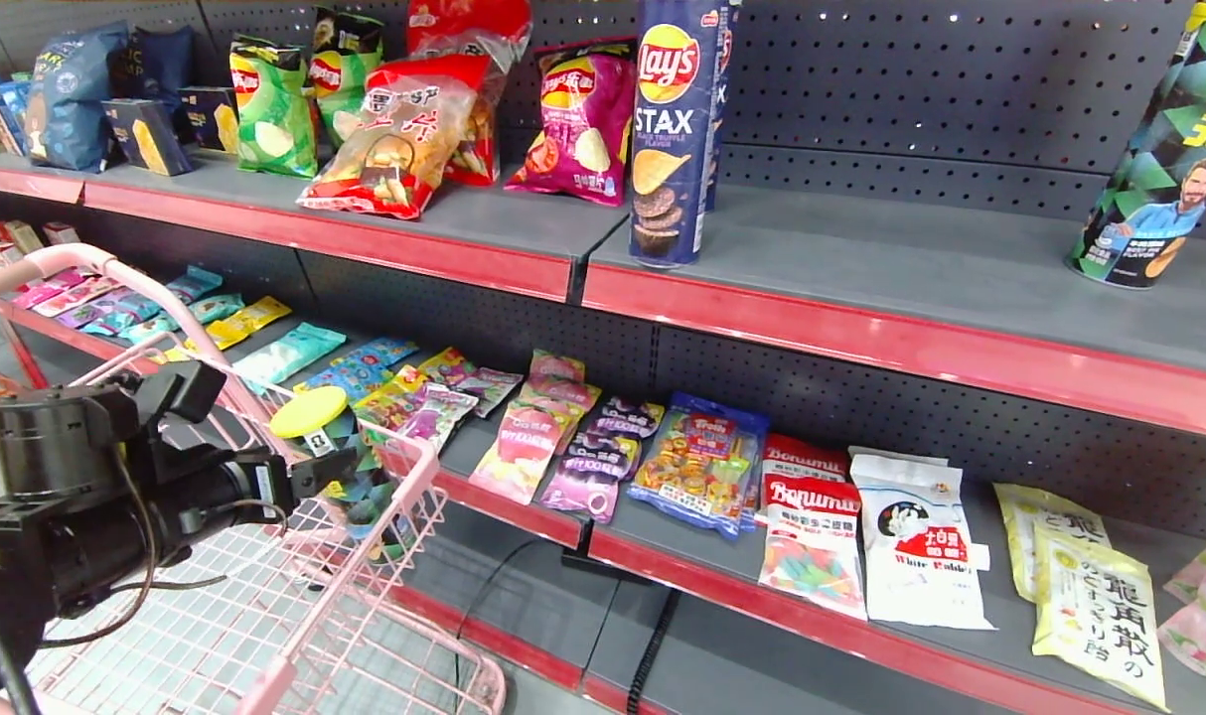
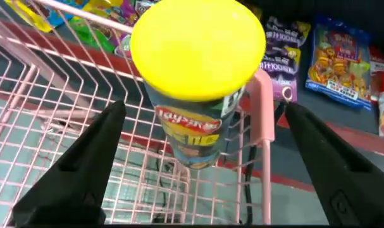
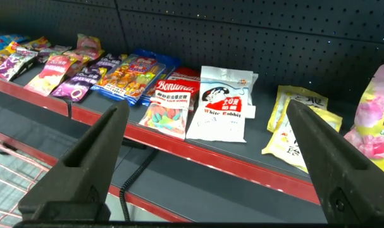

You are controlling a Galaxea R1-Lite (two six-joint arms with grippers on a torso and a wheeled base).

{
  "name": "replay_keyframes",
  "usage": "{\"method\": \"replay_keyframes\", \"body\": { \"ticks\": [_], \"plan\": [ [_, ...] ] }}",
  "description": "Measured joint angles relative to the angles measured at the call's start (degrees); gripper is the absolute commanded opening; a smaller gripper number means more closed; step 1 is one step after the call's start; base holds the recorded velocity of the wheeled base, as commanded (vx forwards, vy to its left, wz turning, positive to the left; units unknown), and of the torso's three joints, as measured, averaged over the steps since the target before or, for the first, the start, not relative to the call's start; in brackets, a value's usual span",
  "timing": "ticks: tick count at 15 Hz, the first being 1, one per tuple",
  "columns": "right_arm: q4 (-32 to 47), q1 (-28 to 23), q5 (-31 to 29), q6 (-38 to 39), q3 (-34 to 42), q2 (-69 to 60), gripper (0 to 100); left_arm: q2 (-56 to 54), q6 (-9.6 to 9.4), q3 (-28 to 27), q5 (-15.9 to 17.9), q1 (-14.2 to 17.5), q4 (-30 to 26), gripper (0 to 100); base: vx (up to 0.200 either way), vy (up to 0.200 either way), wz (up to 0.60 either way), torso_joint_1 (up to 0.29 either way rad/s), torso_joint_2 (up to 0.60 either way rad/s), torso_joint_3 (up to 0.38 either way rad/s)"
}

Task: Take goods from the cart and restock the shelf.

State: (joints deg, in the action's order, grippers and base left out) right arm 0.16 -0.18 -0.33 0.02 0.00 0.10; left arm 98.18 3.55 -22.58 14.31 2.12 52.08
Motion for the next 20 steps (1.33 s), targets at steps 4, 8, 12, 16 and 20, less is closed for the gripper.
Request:
{"method": "replay_keyframes", "body": {
  "ticks": [4,8,12,16,20],
  "plan": [
    [0.0,0.0,0.0,0.0,0.0,0.0,100,5.8,-2.43,-0.6,0.6,-0.2,6.3,100,0.0,0.0,0.0,0.0,0.0,0.0],
    [0.0,0.0,0.0,0.0,0.0,0.0,100,10.2,-3.0,-0.9,0.6,-1.2,10.4,0,0.0,0.0,0.0,0.0,0.0,0.0],
    [0.0,0.0,0.0,0.0,0.0,0.0,100,10.4,-2.95,-1.0,0.7,-0.9,11.3,0,0.0,0.0,0.0,0.0,0.0,0.0],
    [0.0,0.0,0.1,0.0,0.0,0.0,100,0.0,-2.66,-3.9,0.9,0.1,1.2,0,0.0,0.0,0.0,0.0,0.0,0.0],
    [0.0,0.0,0.1,-0.1,0.0,0.0,100,-19.3,-0.99,-12.1,1.8,1.0,-27.2,0,0.0,0.0,0.0,0.0,0.0,0.0]
  ]
}}
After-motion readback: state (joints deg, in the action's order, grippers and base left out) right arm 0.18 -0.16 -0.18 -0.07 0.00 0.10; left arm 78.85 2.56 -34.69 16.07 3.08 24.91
